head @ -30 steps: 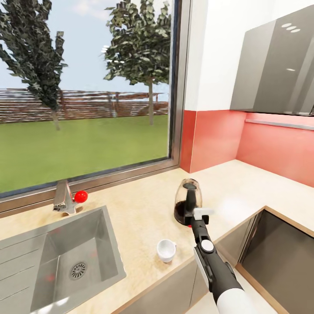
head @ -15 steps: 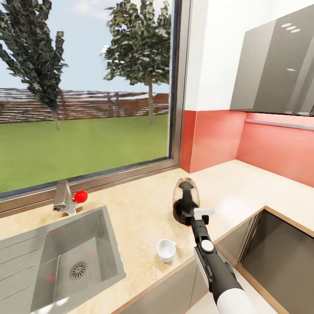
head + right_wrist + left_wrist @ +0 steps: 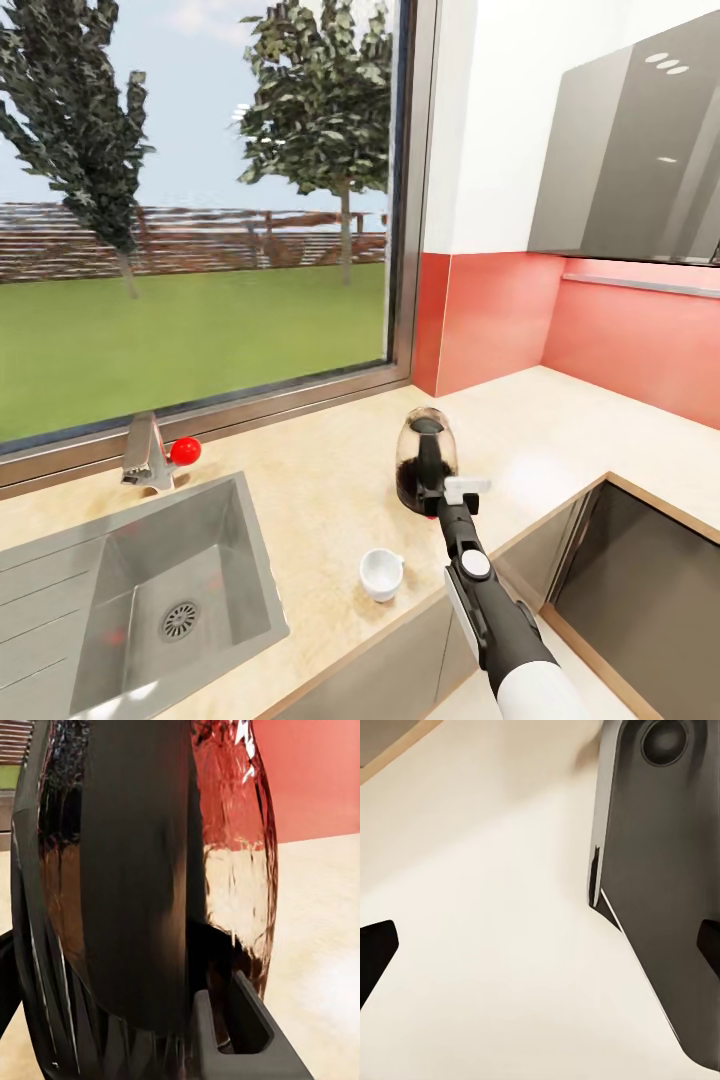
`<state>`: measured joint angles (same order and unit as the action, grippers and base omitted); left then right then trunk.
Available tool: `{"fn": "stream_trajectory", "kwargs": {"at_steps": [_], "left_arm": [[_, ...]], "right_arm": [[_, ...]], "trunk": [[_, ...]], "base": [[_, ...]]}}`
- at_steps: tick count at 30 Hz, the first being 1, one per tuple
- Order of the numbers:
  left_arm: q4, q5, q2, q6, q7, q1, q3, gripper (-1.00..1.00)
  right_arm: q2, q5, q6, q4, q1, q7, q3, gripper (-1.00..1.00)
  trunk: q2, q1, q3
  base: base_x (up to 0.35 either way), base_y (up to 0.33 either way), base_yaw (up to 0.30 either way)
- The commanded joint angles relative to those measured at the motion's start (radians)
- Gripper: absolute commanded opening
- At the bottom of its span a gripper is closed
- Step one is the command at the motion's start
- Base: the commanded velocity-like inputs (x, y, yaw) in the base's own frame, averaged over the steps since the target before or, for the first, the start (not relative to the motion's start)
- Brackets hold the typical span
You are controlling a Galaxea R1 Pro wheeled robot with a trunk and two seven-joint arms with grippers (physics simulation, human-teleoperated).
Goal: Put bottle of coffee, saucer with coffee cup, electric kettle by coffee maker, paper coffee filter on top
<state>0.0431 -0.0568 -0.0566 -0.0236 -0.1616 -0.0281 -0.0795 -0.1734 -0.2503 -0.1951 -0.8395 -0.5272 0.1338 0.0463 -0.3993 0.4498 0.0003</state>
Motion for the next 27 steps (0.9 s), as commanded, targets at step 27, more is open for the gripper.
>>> {"fn": "stream_trajectory", "kwargs": {"at_steps": [27], "left_arm": [[0.003,-0.006,0.001,-0.002,-0.003,-0.001,-0.009,1.00]], "right_arm": [[-0.001,-0.010,0.128,-0.265,0.000,-0.020,-0.042,-1.00]], "trunk": [[-0.001,0.000,0.000]], "base": [[0.000,0.000,0.000]]}}
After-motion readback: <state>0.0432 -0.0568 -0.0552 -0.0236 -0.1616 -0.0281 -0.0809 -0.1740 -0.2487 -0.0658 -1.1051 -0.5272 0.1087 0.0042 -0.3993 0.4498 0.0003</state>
